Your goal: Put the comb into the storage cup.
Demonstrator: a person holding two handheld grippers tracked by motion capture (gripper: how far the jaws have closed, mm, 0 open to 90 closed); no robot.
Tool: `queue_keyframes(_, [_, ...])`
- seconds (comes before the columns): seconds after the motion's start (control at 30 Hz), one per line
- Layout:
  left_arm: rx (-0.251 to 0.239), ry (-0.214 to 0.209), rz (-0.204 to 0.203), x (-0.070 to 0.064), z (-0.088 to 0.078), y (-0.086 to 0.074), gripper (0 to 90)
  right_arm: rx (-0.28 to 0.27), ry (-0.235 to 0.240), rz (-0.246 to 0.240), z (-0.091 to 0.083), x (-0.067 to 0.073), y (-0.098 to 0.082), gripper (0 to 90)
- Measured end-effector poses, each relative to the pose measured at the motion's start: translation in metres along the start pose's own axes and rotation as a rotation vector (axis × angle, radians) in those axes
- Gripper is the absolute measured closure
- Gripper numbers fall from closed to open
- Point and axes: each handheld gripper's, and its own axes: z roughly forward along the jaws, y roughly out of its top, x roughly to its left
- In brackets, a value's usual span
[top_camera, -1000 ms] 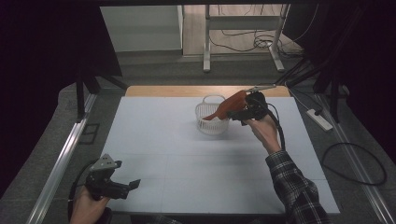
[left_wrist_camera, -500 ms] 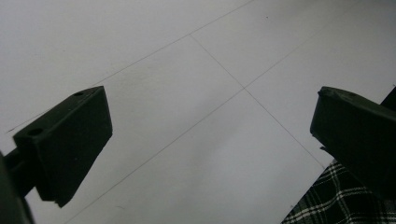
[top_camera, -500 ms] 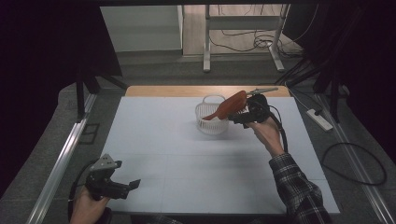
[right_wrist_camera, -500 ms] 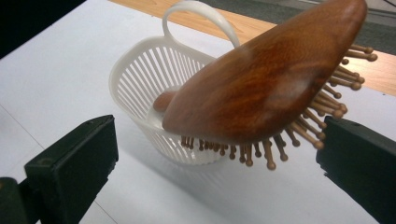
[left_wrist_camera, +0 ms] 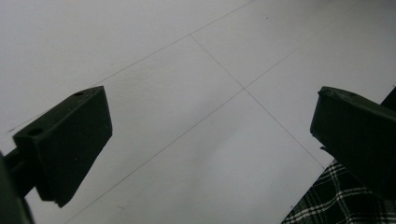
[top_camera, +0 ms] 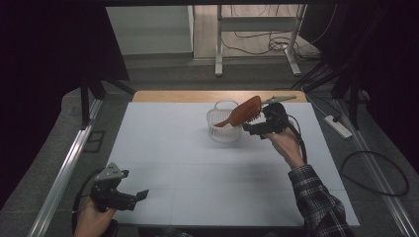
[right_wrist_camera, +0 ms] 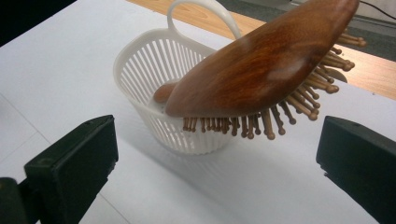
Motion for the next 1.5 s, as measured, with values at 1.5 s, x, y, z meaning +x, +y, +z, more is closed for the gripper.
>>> queue_keyframes(1.5, [-0.003,0.002,0.001,0.0,-0.001,0.0,0.0,0.017,0.053,-0.048,-0.012,0.019,-0.026,0.0])
